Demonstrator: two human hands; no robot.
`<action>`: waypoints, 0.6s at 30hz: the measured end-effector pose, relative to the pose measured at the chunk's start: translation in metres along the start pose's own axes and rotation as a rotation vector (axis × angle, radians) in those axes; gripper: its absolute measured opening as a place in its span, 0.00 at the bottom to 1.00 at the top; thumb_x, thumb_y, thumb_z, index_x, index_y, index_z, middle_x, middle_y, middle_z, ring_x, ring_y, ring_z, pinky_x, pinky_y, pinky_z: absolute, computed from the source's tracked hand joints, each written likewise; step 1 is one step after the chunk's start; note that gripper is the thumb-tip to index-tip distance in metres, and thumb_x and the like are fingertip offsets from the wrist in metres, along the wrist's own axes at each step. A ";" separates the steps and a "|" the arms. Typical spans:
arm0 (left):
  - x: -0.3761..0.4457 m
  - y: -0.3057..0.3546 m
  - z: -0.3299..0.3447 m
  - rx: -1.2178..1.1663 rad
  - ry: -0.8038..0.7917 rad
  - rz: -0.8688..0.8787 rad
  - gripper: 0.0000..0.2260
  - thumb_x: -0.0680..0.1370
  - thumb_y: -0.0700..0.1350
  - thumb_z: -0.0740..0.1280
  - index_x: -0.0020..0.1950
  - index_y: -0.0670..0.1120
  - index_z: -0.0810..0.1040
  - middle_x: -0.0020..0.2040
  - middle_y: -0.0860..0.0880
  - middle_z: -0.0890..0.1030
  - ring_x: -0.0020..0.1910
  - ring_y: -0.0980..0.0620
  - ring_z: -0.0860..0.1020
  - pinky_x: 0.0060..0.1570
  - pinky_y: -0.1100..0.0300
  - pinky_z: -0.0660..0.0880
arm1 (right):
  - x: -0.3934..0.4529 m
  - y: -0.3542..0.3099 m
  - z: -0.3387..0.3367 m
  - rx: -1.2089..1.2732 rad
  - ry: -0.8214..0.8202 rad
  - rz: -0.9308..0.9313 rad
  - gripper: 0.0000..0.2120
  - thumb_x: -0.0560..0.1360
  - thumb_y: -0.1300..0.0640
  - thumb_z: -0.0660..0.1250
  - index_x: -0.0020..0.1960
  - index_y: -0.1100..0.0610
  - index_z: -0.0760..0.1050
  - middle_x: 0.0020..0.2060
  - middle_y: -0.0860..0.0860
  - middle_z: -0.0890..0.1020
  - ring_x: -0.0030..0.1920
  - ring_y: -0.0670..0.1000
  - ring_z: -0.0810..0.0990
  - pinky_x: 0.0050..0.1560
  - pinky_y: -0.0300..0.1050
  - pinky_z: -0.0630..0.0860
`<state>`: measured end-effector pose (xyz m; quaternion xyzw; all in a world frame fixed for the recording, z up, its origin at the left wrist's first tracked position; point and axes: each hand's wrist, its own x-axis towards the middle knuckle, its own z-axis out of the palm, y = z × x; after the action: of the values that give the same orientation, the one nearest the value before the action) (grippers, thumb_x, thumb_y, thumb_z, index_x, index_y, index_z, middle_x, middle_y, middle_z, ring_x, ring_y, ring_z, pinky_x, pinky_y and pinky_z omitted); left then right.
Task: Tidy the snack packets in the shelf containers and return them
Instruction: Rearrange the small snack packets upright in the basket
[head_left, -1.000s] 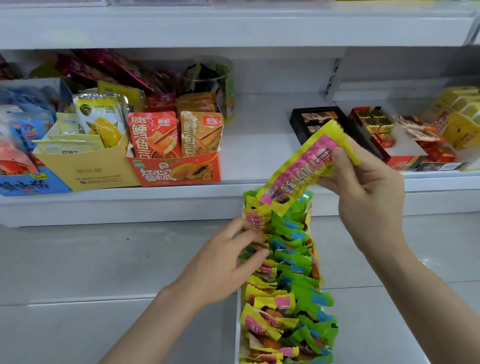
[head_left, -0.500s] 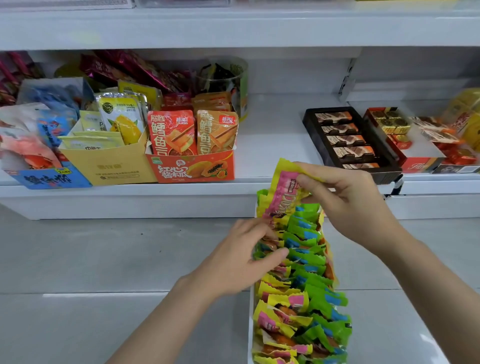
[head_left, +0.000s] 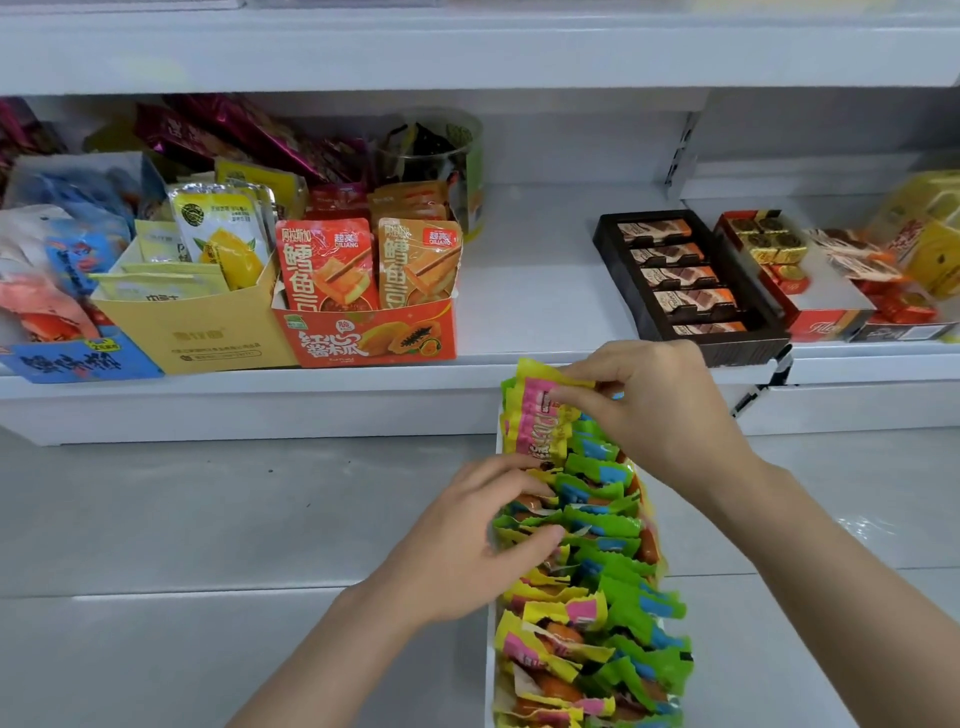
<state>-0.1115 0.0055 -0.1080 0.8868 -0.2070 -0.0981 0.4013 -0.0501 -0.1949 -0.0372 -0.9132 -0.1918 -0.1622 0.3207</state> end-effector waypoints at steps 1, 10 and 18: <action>0.000 0.001 0.001 -0.001 0.013 0.005 0.19 0.75 0.65 0.64 0.61 0.58 0.77 0.68 0.65 0.70 0.70 0.67 0.63 0.64 0.78 0.57 | -0.001 -0.003 0.002 -0.037 -0.012 -0.027 0.07 0.71 0.52 0.77 0.48 0.51 0.87 0.39 0.49 0.87 0.37 0.50 0.84 0.41 0.46 0.80; -0.007 -0.005 0.003 -0.188 0.094 -0.010 0.17 0.75 0.61 0.67 0.63 0.60 0.77 0.67 0.65 0.71 0.70 0.63 0.68 0.68 0.62 0.67 | -0.003 0.003 0.025 -0.140 -0.270 0.285 0.08 0.71 0.46 0.76 0.48 0.47 0.86 0.46 0.47 0.87 0.51 0.49 0.83 0.54 0.47 0.78; -0.007 -0.002 0.008 -0.222 0.148 -0.046 0.17 0.71 0.65 0.68 0.57 0.62 0.74 0.72 0.64 0.56 0.67 0.63 0.69 0.59 0.74 0.69 | -0.004 0.001 0.031 -0.293 -0.363 0.232 0.06 0.74 0.47 0.73 0.49 0.46 0.85 0.46 0.47 0.86 0.54 0.51 0.79 0.55 0.47 0.75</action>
<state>-0.1205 0.0044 -0.1145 0.8462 -0.1442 -0.0640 0.5089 -0.0474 -0.1769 -0.0622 -0.9800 -0.1146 0.0161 0.1621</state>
